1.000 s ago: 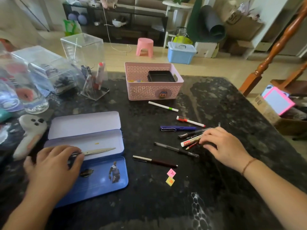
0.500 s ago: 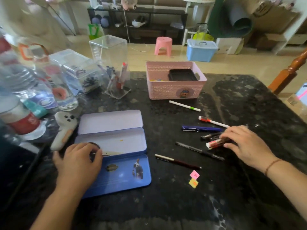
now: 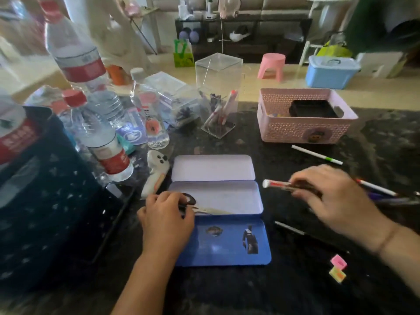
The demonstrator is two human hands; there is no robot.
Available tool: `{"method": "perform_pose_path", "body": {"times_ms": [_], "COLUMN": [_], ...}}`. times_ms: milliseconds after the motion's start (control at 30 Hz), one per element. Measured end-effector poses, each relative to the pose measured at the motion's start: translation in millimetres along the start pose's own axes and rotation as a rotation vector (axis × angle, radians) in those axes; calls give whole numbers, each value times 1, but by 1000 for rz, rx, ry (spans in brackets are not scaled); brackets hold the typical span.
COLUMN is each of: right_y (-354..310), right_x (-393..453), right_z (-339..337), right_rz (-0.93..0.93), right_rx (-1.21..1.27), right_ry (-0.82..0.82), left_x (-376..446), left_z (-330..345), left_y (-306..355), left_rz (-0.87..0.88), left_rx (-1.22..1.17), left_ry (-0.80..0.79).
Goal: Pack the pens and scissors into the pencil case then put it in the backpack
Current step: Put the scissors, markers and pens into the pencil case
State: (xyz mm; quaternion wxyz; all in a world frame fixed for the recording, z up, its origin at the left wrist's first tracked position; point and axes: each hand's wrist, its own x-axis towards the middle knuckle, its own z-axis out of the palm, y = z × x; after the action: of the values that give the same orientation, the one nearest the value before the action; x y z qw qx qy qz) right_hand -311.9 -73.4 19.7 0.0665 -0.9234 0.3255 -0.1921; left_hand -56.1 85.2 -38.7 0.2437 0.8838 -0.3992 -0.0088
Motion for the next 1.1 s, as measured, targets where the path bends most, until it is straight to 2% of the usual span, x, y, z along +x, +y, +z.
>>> {"method": "perform_pose_path", "body": {"times_ms": [100, 233, 500, 633, 700, 767, 833, 867, 933, 1000, 1033, 1100], "right_y": [-68, -108, -127, -121, -111, -81, -29, 0, 54, 87, 95, 97], "right_x": [47, 78, 94, 93, 83, 63, 39, 26, 4, -9, -14, -15], "right_z": [51, 105, 118, 120, 106, 82, 54, 37, 8, -5, -5, -3], "right_rz": [-140, -95, -83, -91, -133, -123, -13, 96, 333, 475, 516, 544], "right_rx": [-36, -112, -254, -134, 21, 109, -18, -88, -224, -347, -360, -349], "right_ry": [-32, -197, -98, -115, -104, 57, 180, 150, -72, -308, -364, -344], "left_x": [0, 1, 12, 13, 14, 15, 14, 13, 10, 5, 4, 4], "left_z": [0, 1, 7, 10, 12, 14, 15, 13, 7, 2, 2, 2], "left_y": [-1, -1, -10, -12, -13, -11, -8, -5, 3, 10, 11, 13], "left_rz": [-15, -16, -5, -24, -31, -35, -42, -36, -24, -57, -58, -53], "left_rx": [-14, 26, -26, 11, 39, 39, 18, 10, 18, 59, 78, 108], "left_ry": [-7, -27, -74, -93, -76, -41, -30, -35, -49, -31, -12, 1]}}
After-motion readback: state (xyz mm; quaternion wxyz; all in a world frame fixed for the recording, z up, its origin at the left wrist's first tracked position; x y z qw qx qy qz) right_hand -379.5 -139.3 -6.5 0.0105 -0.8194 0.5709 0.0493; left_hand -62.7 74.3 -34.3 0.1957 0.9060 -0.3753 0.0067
